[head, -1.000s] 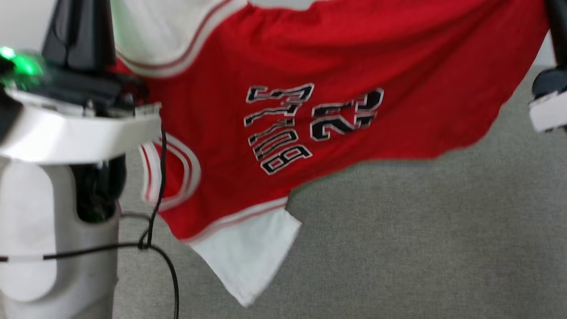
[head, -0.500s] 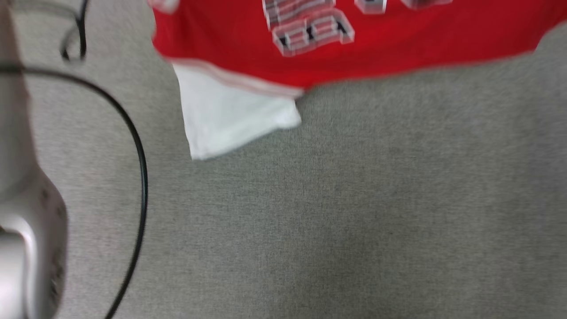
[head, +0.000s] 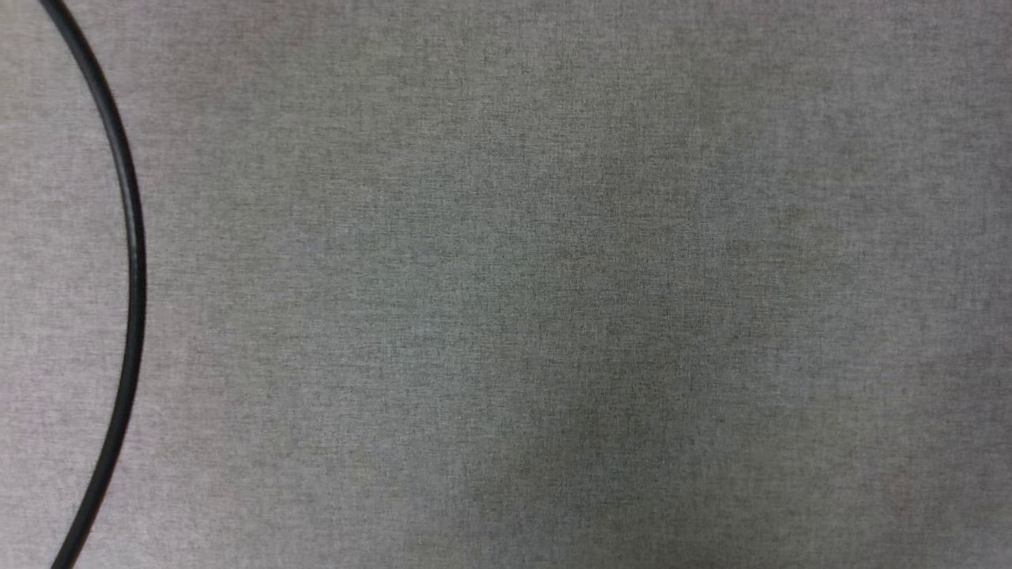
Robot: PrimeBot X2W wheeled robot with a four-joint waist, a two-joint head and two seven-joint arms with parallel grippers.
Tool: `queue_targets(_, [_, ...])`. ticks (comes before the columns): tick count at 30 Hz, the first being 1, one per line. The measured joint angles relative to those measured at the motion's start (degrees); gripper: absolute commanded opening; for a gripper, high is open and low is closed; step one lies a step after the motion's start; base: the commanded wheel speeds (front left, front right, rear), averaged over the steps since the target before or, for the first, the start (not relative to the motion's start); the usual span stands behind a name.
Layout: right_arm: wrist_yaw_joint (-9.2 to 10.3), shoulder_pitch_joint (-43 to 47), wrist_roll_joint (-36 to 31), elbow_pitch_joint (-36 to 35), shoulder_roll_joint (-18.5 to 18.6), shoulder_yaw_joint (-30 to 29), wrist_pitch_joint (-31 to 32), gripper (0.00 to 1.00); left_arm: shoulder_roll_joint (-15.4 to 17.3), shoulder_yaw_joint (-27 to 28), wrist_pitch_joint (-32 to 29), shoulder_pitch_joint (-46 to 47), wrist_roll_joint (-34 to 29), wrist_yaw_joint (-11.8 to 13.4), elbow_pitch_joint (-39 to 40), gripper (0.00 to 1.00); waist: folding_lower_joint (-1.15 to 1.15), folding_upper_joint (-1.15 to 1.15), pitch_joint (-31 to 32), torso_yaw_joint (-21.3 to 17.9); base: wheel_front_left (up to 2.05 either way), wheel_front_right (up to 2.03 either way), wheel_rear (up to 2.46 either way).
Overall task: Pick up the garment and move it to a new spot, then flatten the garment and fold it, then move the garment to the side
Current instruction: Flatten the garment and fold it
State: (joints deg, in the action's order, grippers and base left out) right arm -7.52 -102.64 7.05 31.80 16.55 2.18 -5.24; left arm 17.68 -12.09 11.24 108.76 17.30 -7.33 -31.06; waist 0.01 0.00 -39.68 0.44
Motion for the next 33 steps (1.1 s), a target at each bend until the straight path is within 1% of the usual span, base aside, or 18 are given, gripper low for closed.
queue_targets(4, [0.01,-2.98,-0.08,5.65,-0.35,1.38,-2.07,0.00,0.07,-1.26,1.31,1.32,0.33,-0.01,-3.56,0.00,0.00,0.00,-0.73,-0.10,0.00,0.00,0.00])
queue_targets(8, [0.00,-2.19,0.55,10.59,-0.85,3.89,-5.13,0.00,-0.01,-2.21,2.57,-1.95,1.34,-0.07,-5.21,0.00,0.00,0.00,-1.35,0.10,0.00,0.00,0.00])
queue_targets(13, [0.00,2.66,2.85,14.99,-1.43,5.77,-7.95,0.00,0.36,-2.19,3.53,-9.03,3.13,-0.07,-4.33,0.00,0.00,0.00,-1.03,-0.02,0.00,0.00,0.00])
queue_targets(18, [0.00,10.21,5.38,16.57,-2.18,7.78,-9.39,0.00,0.64,-1.76,3.64,-19.45,4.25,-0.07,-1.67,0.00,0.00,0.00,0.49,-0.28,0.00,0.00,0.00])
queue_targets(22, [0.00,17.99,7.54,15.53,-2.41,8.87,-9.69,0.00,0.18,1.13,3.67,-29.17,4.65,-0.01,3.05,0.00,0.00,0.00,2.33,-0.48,0.00,0.00,0.00])
queue_targets(27, [0.00,30.30,8.94,9.50,-1.91,9.54,-9.80,0.00,-1.27,4.31,3.81,-43.77,4.17,0.32,9.23,0.00,-0.01,0.00,5.51,-0.44,0.00,0.00,0.00])
queue_targets(33, [0.00,45.10,10.68,3.93,-0.04,11.50,-9.80,0.00,-3.93,7.39,3.81,-62.31,3.01,0.96,16.99,0.00,-0.02,0.00,10.62,-0.04,0.00,0.00,0.00])
